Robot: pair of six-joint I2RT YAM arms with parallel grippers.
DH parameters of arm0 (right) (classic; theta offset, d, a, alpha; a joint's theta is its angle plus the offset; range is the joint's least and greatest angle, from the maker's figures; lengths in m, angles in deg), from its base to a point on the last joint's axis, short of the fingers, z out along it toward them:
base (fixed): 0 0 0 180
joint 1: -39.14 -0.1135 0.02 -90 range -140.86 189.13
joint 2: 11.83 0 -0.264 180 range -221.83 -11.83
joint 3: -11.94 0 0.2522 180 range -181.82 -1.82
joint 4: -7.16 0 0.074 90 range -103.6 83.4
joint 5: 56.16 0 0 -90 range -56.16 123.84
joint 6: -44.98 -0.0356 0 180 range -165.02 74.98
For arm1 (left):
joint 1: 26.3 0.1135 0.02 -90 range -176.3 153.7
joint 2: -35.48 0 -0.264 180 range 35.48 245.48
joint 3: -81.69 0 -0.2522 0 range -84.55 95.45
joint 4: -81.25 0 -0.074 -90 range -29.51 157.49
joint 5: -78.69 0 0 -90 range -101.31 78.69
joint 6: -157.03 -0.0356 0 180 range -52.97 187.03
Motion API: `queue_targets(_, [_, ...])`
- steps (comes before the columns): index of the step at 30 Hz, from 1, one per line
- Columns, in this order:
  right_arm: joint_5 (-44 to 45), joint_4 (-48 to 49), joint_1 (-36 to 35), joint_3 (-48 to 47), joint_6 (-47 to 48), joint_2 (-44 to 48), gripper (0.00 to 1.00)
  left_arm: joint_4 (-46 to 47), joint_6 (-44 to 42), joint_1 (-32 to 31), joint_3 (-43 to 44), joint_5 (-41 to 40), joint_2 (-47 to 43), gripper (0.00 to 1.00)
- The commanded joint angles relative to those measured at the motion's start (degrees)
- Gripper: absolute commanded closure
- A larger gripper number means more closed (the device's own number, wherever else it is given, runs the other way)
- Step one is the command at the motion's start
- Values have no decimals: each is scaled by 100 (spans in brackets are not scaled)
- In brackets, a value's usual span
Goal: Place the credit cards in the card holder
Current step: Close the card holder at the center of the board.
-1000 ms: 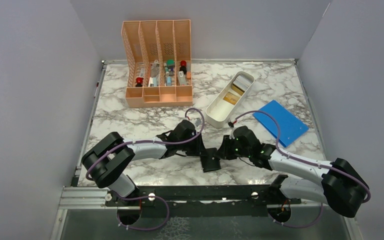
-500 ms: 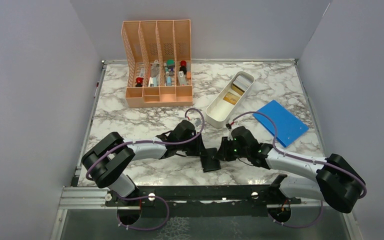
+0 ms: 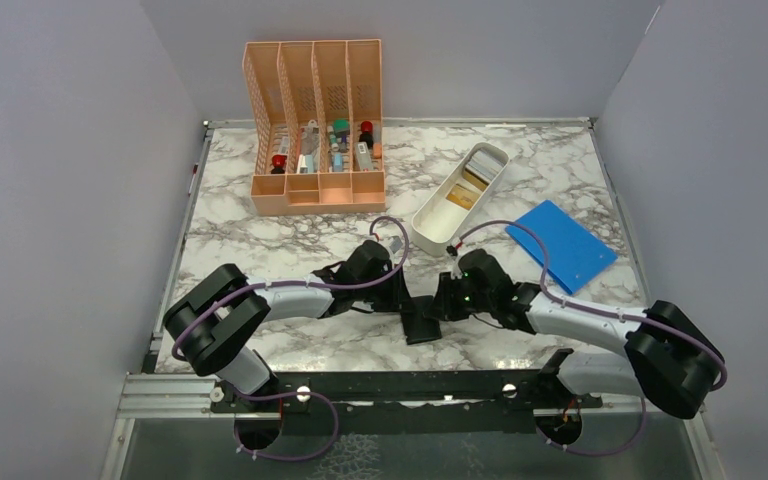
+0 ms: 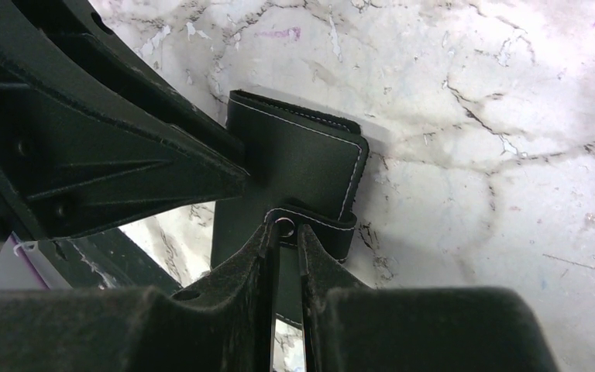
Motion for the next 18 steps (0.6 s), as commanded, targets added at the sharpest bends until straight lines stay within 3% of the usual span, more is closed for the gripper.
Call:
queue_targets(1, [-218, -16, -18, -194, 174, -124, 81, 40, -5, -39, -66, -12, 135, 75])
queue_targets(18, [-164, -527, -25, -428, 363, -508, 84, 76, 4, -46, -74, -6, 142, 75])
